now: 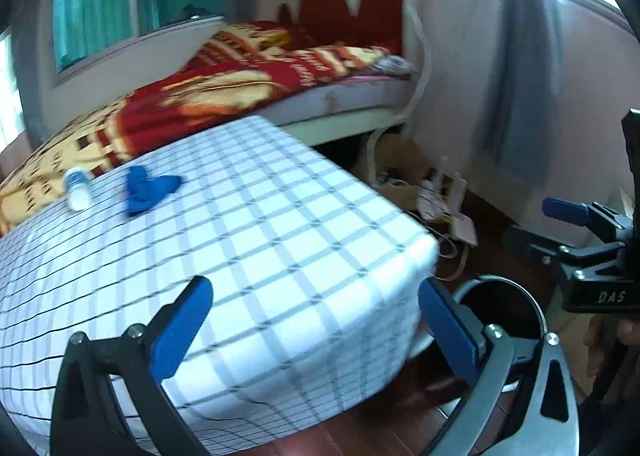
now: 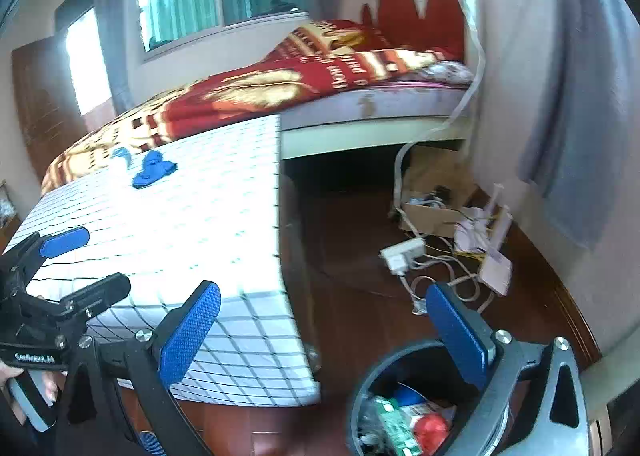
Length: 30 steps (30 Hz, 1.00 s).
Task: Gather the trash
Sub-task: 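Move both tools back to the table toward the paper cup and blue cloth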
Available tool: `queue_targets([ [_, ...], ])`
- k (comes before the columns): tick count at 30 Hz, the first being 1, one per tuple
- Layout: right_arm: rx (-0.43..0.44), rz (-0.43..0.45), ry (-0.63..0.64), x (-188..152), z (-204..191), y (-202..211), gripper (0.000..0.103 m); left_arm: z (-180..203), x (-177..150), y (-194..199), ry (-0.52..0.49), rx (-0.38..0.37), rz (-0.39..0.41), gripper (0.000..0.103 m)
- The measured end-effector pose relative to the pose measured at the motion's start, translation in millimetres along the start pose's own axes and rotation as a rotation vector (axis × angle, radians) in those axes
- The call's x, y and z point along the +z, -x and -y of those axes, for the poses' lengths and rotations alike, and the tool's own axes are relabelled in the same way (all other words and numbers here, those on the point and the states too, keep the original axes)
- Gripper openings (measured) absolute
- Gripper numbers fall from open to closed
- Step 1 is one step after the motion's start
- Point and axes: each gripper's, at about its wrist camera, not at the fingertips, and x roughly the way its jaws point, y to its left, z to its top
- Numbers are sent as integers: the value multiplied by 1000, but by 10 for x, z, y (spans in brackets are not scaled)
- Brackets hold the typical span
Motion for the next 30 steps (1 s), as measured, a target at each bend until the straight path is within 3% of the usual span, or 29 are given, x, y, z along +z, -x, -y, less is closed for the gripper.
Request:
queue_targets([
  [11, 163, 17, 233, 573, -1178, -478, 103, -1205, -3, 41, 115, 230, -5, 103],
  [15, 219, 21, 288, 717, -1580, -666, 103, -1560, -6, 24, 171, 256, -12, 102],
  [18, 256, 18, 321, 804, -1891, -867, 102, -1765, -16, -28, 197, 253, -21, 92],
  [30, 337, -139, 362, 1313, -2787, -2202, 70, -2577, 29, -490, 261, 346, -81, 91],
])
